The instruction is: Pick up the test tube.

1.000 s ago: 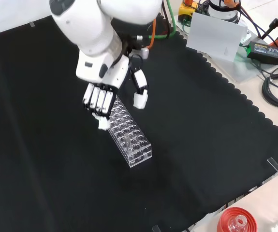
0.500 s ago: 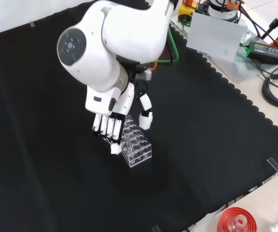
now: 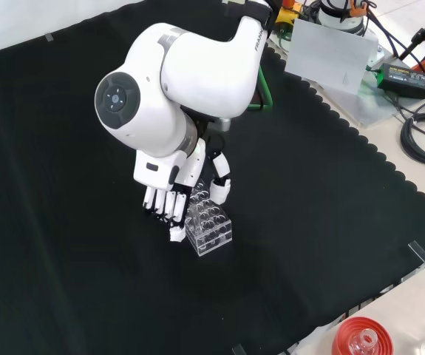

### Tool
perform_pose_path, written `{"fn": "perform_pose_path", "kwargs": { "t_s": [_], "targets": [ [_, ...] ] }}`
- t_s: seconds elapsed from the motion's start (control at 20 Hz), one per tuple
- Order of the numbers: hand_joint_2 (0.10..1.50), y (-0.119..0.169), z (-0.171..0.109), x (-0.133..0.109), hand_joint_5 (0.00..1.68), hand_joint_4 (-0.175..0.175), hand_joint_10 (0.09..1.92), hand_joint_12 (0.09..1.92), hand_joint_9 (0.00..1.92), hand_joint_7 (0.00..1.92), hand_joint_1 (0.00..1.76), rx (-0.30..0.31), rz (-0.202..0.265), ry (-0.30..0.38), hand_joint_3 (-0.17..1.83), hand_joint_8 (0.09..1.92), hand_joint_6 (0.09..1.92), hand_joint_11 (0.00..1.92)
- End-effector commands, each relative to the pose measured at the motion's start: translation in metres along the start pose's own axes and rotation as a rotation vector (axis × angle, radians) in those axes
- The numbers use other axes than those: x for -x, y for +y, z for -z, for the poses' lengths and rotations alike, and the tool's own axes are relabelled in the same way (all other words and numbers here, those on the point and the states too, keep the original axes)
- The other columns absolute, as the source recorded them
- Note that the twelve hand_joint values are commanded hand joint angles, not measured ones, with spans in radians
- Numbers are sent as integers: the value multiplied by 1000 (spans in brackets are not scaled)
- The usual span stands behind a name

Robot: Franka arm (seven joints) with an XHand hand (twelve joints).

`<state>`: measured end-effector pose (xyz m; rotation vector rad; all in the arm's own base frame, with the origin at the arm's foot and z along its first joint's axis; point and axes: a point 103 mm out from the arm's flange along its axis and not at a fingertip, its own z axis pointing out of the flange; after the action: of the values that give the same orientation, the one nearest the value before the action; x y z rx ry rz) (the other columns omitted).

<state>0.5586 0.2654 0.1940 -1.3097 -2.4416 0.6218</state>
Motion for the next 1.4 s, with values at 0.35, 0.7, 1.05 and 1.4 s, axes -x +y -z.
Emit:
{"fn": "perform_pose_path", "kwargs": {
  "t_s": [0.35, 0.7, 1.05, 1.4],
  "targets": [
    [651, 7, 5, 6, 409, -83, 947, 1555, 394, 488, 916, 7, -60, -3, 662, 836, 87, 169],
    [599, -7, -15, 21, 540, -158, 768, 1411, 785, 914, 1056, 31, -80, 26, 767, 746, 739, 520],
    [572, -10, -16, 17, 520, -163, 756, 1390, 855, 968, 1082, 25, -81, 43, 808, 751, 861, 588],
    [559, -8, -15, 12, 501, -158, 767, 1397, 844, 941, 1083, 39, -72, 60, 829, 771, 882, 578]
  ]
}}
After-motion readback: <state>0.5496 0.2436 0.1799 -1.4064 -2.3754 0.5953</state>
